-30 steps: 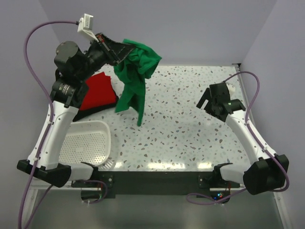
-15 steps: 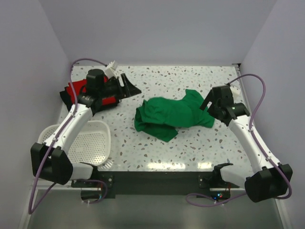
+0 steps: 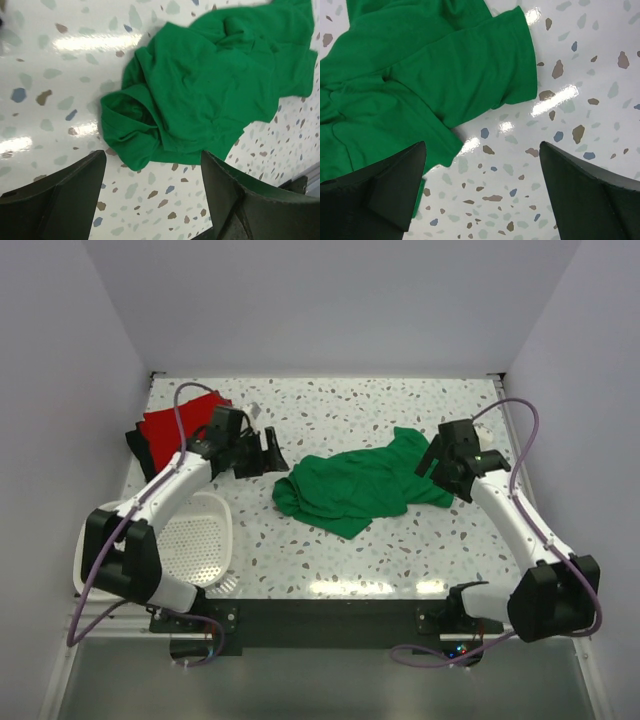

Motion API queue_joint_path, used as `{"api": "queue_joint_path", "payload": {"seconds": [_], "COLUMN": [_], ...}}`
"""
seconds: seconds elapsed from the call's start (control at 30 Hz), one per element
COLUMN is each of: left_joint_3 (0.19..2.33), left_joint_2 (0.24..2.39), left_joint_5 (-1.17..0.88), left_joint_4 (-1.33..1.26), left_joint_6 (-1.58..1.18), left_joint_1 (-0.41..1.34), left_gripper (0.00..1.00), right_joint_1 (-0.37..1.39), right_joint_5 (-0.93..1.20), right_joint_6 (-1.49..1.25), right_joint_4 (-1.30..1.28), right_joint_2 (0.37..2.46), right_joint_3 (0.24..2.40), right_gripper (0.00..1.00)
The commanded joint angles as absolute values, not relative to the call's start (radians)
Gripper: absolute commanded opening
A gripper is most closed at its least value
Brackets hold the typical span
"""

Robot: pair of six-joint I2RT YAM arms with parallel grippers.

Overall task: Fold and stack the t-shirts
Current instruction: Flatten the tshirt out

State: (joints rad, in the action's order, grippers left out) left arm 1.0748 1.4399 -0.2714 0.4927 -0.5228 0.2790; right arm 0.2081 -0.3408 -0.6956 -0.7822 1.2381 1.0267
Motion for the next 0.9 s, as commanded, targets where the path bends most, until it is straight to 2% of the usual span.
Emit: {"api": "queue_joint_path", "payload": {"seconds": [0.0, 0.33, 0.53, 0.6, 0.67, 0.87], "left_joint_3": [1.066, 1.121, 1.106, 1.104, 1.111, 1.179], "left_joint_2": [1.528, 1.669, 1.723, 1.744, 1.775, 1.867], "left_joint_5": [-0.304, -0.157, -0.245, -0.282, -0.314, -0.337], "left_joint_4": [0.485, 0.621, 0.534, 0.488, 0.451, 0.405], "left_joint_6": [-0.526, -0.499, -0.529, -0.546, -0.554, -0.568], "left_joint_1": [0.345, 0.396, 0.396, 0.396, 0.394, 0.393], "left_gripper": [0.81, 0.77, 0.77, 0.75, 0.70, 0.39], "right_joint_1": [0.163, 0.026, 0.018, 0.018, 0.018, 0.018], "right_joint_5": [-0.287, -0.098, -0.055, -0.037, -0.012, -0.002], "right_joint_6": [-0.683, -0.618, -0.583, -0.571, -0.563, -0.528], "right_joint_4": [-0.712, -0.600, -0.569, -0.565, -0.565, -0.604], "right_joint_2": [1.296, 1.509, 1.640, 1.670, 1.710, 1.773], "right_joint_3": [1.038, 1.092, 1.140, 1.153, 1.161, 1.166], "right_gripper": [0.99, 0.99, 0.96, 0.91, 0.87, 0.62]}}
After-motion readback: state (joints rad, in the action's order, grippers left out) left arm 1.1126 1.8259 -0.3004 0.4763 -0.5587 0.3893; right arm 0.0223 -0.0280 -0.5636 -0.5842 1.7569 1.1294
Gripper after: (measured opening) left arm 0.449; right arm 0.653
